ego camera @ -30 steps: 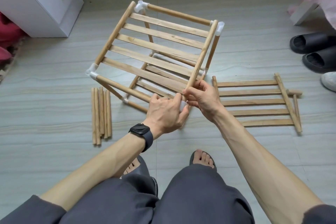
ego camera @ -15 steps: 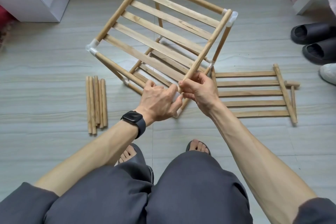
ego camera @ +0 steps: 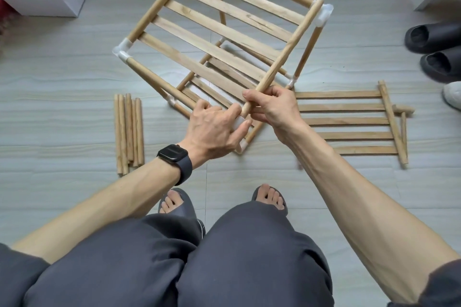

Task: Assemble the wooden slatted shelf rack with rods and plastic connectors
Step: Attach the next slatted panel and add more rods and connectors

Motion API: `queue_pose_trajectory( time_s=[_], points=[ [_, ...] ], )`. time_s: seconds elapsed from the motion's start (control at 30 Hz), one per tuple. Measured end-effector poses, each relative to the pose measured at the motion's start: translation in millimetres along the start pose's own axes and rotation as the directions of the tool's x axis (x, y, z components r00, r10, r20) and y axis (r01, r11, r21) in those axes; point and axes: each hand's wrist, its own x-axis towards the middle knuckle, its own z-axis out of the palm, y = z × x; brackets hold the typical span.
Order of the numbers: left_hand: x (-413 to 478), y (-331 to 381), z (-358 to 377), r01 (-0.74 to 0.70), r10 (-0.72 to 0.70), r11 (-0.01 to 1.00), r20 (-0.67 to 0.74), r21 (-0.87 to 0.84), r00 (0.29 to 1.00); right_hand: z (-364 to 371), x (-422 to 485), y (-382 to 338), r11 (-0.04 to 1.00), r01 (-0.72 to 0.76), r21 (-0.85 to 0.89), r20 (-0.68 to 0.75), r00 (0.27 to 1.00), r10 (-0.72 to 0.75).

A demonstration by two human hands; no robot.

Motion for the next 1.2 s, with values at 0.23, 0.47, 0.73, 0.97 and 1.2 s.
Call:
queue_pose_trajectory(
  time_s=[0.23,0.47,0.73,0.97,1.2],
  points=[
    [-8,0,1,-0.058,0.061,0.994,-0.030,0.090,0.998,3,-5,8,0.999,0.007,-0.035,-0.005,1.000,-0.007],
    [-5,-4,2,-0.076,0.078,0.995,-0.017,0.063,0.997,4,-5,5,0.996,-0.015,-0.082,-0.006,1.000,0.015],
    [-3,-11,6,-0.037,0.036,0.999,-0.039,-0.027,0.999,0,-1,5,0.995,-0.022,-0.092,0.022,0.999,0.024],
    [2,-15,6,-0.067,0.065,0.997,-0.037,-0.043,0.997,6,-10,5,1.000,-0.031,0.003,-0.029,0.999,0.031],
    [5,-14,-1,-0.060,0.059,0.998,0.120,0.000,0.991,4,-11,-1,0.998,-0.063,0.010,0.001,0.998,0.062]
  ],
)
